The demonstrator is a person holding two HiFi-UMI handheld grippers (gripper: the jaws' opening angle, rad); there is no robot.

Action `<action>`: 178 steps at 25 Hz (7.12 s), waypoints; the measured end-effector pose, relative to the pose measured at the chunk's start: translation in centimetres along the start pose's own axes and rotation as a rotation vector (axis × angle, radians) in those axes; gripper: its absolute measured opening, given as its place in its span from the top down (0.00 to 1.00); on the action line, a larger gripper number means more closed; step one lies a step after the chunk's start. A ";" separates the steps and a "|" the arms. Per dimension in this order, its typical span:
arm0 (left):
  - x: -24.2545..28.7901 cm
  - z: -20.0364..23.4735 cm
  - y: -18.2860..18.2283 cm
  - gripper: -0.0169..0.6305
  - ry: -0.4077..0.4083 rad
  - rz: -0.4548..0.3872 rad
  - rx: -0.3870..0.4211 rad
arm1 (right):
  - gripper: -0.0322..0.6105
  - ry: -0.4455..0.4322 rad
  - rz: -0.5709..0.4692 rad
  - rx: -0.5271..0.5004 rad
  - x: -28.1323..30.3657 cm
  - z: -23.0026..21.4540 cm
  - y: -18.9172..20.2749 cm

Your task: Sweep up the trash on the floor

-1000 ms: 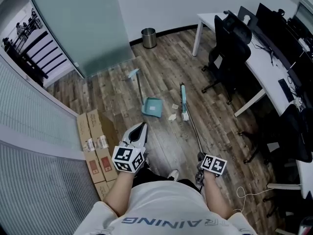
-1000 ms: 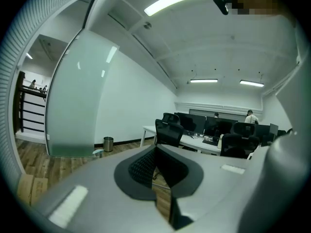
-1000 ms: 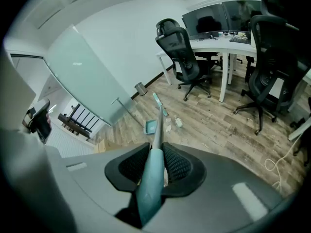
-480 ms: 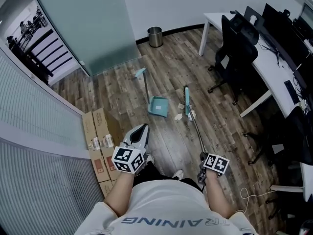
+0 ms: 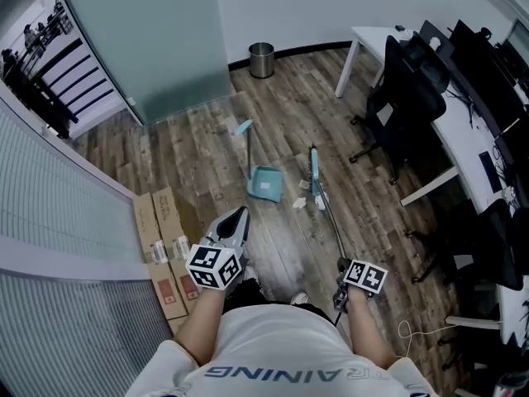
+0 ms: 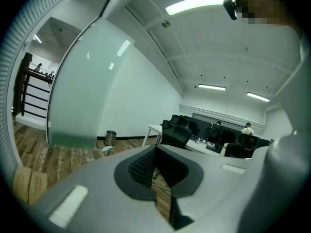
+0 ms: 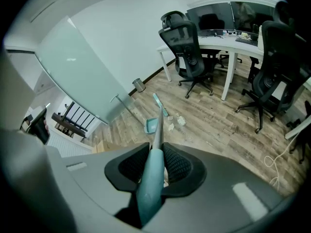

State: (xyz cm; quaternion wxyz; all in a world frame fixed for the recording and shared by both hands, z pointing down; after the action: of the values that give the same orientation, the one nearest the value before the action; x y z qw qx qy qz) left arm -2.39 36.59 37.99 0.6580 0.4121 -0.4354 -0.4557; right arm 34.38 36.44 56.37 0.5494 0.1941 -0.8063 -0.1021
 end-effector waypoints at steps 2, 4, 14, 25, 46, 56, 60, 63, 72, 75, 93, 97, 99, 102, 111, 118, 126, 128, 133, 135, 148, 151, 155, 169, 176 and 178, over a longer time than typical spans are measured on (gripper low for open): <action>0.4 2.5 -0.6 0.97 0.000 0.002 -0.002 | 0.78 0.016 -0.003 -0.004 0.5 1.9 -0.7; 0.8 5.0 -1.0 0.97 0.006 0.009 -0.002 | 0.78 0.026 -0.009 -0.005 1.0 3.9 -1.4; 3.3 12.3 -1.7 0.97 0.051 0.057 -0.050 | 0.78 0.042 -0.035 0.009 3.6 9.8 -4.0; 9.2 16.0 -3.0 0.97 0.011 0.082 -0.049 | 0.78 0.017 0.013 0.020 10.0 11.4 -10.0; 31.6 14.9 -6.0 0.97 -0.050 0.240 0.145 | 0.78 -0.029 0.060 0.061 20.6 8.6 -26.1; 39.0 21.9 -3.9 0.97 -0.008 0.348 0.186 | 0.78 0.076 0.082 0.157 21.2 9.8 -25.8; 41.6 24.8 -4.4 0.97 0.056 0.383 0.239 | 0.78 0.110 0.082 0.202 21.8 11.9 -25.3; 42.6 26.0 -4.3 0.97 0.081 0.399 0.262 | 0.78 0.118 0.071 0.236 22.5 12.8 -25.4; 42.6 26.0 -1.4 0.36 0.171 0.571 0.282 | 0.78 0.095 0.065 0.228 23.4 13.6 -26.5; 42.2 25.5 -1.1 0.26 0.177 0.607 0.323 | 0.78 0.089 0.073 0.224 23.6 13.5 -26.4; 46.5 30.2 12.3 0.24 0.183 1.012 0.391 | 0.78 0.125 0.107 0.273 22.0 11.5 -23.2; 47.7 31.8 15.7 0.24 0.141 1.070 0.267 | 0.78 0.143 0.108 0.294 21.6 10.9 -22.5; 48.2 32.4 16.8 0.24 0.119 1.098 0.225 | 0.78 0.155 0.114 0.308 21.4 10.6 -22.0; 48.6 33.2 18.8 0.24 0.120 1.161 0.256 | 0.78 0.173 0.118 0.328 21.1 10.3 -21.3; 48.4 32.7 20.3 0.61 0.105 1.290 0.252 | 0.78 0.192 0.131 0.352 20.6 9.4 -21.0; 48.7 32.9 19.9 0.80 0.104 1.306 0.442 | 0.78 0.195 0.128 0.349 20.6 9.0 -21.5; 49.1 32.9 19.7 0.83 0.087 1.329 0.465 | 0.78 0.303 0.139 0.335 20.5 4.9 -21.6; 49.4 32.8 19.7 0.83 0.090 1.329 0.459 | 0.78 0.352 0.145 0.341 20.6 3.1 -21.6; 49.3 33.1 19.7 0.83 0.094 1.325 0.446 | 0.78 0.464 0.187 0.353 22.6 -1.2 -21.3; 49.5 33.0 19.7 0.83 0.102 1.319 0.437 | 0.78 0.498 0.213 0.352 24.1 -3.0 -21.6; 48.9 32.6 19.7 0.82 0.094 1.311 0.448 | 0.78 0.572 0.364 0.309 32.0 -2.8 -19.2; 48.9 32.4 19.7 0.82 0.095 1.312 0.452 | 0.78 0.574 0.377 0.279 31.9 -2.5 -18.8; 49.0 32.5 19.6 0.82 0.094 1.310 0.452 | 0.78 0.564 0.400 0.241 31.9 -1.3 -18.3; 48.7 32.2 19.9 0.82 0.096 1.296 0.450 | 0.78 0.426 0.438 0.195 33.3 6.5 -15.5; 48.5 32.2 19.8 0.82 0.092 1.304 0.454 | 0.78 0.366 0.462 0.073 33.9 8.8 -16.2; 48.5 32.2 19.8 0.82 0.093 1.307 0.451 | 0.78 0.339 0.460 0.059 34.1 9.6 -16.5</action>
State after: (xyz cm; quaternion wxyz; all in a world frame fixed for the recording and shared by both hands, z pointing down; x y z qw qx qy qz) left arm -18.17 -9.71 75.21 0.7137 0.2113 -0.6498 0.1539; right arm 17.86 6.57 75.36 0.6790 0.0362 -0.7286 0.0828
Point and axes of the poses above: the fingertips, and each gripper's own axes: x forward along the fingers, z to its left, y out of its underside, the point moved 4 cm from there along -x, backward along the fingers, and after that the axes turned 3 degrees about x, right-handed, at the moved point
